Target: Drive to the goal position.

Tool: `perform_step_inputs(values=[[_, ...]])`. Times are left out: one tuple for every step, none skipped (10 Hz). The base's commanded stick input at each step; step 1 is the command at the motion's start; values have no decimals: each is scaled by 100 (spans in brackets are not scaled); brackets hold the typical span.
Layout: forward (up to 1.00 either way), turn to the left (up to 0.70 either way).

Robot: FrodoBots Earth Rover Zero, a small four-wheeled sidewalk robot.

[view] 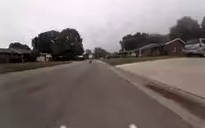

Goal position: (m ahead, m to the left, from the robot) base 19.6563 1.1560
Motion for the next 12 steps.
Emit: perform_step_inputs(values=[[100, -1], [100, -10], [100, -34], [100, -39], [100, -31], [100, 0], [100, 0], [100, 0], [100, 0], [100, 0], [100, 0], [100, 0]])
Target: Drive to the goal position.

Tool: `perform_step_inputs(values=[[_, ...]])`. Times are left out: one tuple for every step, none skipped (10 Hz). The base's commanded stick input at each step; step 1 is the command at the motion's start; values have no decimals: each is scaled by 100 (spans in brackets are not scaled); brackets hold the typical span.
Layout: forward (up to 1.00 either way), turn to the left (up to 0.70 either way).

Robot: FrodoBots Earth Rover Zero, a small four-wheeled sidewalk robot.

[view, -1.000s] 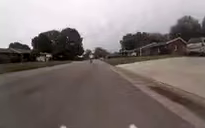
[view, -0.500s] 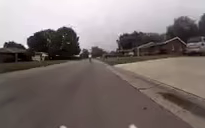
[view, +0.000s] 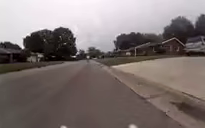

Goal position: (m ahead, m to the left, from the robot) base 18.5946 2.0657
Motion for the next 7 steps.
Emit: perform_step_inputs(values=[[100, 0], [100, 0], [100, 0], [100, 0], [100, 0], [100, 0], [100, 0]])
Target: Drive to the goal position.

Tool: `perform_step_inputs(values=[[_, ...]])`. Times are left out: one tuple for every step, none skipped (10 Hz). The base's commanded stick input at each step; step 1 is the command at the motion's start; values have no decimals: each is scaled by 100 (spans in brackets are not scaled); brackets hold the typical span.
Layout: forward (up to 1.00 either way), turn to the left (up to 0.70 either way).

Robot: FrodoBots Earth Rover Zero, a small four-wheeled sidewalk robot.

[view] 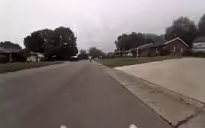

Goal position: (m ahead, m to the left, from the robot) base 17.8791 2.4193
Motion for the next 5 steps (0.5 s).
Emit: perform_step_inputs(values=[[100, 0], [100, 0], [100, 0], [100, 17], [100, 37]])
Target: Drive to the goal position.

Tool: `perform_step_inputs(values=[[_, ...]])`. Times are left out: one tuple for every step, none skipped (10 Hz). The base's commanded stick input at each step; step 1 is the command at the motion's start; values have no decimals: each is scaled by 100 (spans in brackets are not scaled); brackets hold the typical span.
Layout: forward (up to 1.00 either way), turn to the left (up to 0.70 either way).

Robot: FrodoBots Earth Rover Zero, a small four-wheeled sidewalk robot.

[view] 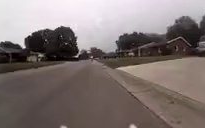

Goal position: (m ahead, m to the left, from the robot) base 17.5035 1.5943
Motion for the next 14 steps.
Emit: perform_step_inputs(values=[[100, 36], [100, 6], [100, 4], [100, 3], [100, 2], [100, 0], [100, 2], [100, 2], [100, 1], [100, 0], [100, 2], [100, 2], [100, 1], [100, 0]])
